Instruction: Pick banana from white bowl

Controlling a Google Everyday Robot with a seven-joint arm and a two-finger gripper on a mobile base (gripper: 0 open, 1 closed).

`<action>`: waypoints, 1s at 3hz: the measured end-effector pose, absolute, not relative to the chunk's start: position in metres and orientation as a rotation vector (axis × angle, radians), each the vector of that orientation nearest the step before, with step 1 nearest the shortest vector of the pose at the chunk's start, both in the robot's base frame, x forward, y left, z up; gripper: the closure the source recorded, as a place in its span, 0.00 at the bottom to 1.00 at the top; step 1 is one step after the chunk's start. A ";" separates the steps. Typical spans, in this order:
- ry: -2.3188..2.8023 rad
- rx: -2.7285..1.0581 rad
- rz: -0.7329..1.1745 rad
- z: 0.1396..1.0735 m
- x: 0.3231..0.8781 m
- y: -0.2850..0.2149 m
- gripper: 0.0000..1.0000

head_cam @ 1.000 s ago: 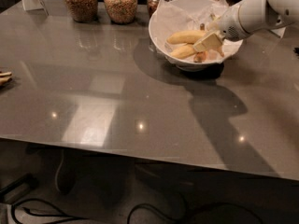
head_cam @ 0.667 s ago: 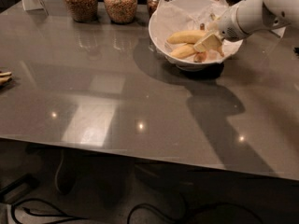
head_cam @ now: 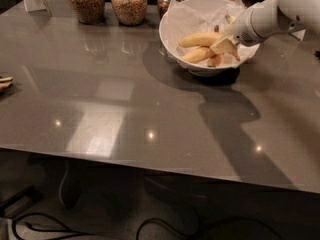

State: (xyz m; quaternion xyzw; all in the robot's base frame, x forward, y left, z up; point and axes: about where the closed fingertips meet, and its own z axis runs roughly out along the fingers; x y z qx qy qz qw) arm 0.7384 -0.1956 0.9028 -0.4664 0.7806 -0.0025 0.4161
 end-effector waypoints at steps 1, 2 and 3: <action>1.958 -1.172 -0.008 0.903 0.738 -0.195 0.82; 1.928 -1.177 -0.019 0.918 0.732 -0.191 1.00; 1.882 -1.175 -0.030 0.942 0.725 -0.187 1.00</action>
Offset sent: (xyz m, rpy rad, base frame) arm -0.0143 0.0060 0.0388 -0.0031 -0.0687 0.0179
